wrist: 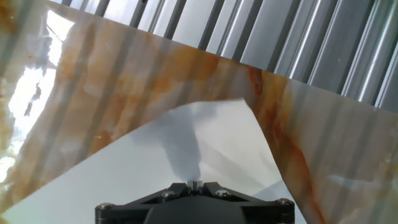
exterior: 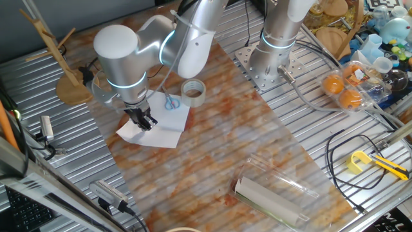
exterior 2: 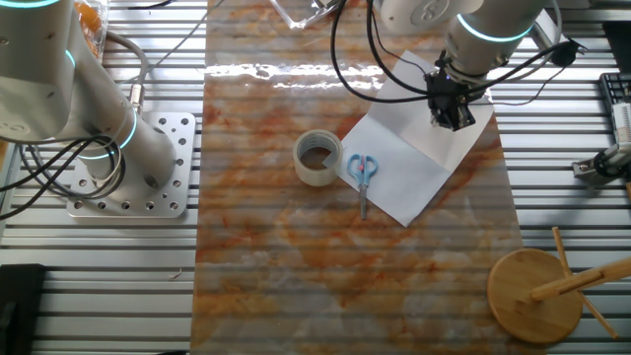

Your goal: Unfold a piece of paper

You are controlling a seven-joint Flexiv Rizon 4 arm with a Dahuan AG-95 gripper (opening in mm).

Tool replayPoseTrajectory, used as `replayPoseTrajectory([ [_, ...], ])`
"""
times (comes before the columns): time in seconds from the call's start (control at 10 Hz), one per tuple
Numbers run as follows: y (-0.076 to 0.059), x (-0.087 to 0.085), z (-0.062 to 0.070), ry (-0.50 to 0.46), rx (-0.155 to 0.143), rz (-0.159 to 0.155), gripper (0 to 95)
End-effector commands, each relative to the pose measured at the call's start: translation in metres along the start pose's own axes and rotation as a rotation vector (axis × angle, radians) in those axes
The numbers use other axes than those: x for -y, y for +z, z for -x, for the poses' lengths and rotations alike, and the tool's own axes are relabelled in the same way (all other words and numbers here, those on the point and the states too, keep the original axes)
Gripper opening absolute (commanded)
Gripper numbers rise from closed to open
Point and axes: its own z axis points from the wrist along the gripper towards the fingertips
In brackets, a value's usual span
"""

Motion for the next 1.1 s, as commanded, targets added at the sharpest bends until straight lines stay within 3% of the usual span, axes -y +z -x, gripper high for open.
replayPoseTrajectory([
  [0.1,0.0002,-0.0009,0.0013,0.001,-0.001,-0.002,0.0],
  [1.1,0.0004,-0.0035,0.0015,-0.042,-0.018,-0.006,0.0],
])
